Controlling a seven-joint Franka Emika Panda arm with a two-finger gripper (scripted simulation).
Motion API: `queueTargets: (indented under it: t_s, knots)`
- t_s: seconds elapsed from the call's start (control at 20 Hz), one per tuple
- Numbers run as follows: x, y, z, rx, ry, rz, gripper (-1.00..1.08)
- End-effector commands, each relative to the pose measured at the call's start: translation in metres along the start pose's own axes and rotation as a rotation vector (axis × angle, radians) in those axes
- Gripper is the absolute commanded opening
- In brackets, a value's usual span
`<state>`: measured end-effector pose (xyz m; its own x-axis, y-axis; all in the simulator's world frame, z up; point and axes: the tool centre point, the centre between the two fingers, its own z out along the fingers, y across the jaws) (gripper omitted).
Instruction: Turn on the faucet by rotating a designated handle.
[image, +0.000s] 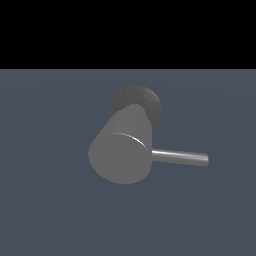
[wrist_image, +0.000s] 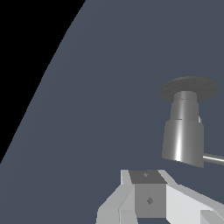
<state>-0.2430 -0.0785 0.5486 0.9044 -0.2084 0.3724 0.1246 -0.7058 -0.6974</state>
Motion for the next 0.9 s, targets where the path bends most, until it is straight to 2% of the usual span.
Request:
queueTargets:
  t_s: [0.0,0.2,0.4,0.65,0.85]
  knots:
    - [0.005,0.003,-0.012,0.079,0.058,0.005,-1.00]
    - [0.011,0.010,-0.027,0.174,0.131,0.016,-1.00]
    - [0.015,0.016,-0.038,0.244,0.184,0.026,-1.00]
    - [0.017,0.022,-0.049,0.299,0.234,0.034,-1.00]
    - [0.019,0.024,-0.051,0.321,0.244,0.041,-1.00]
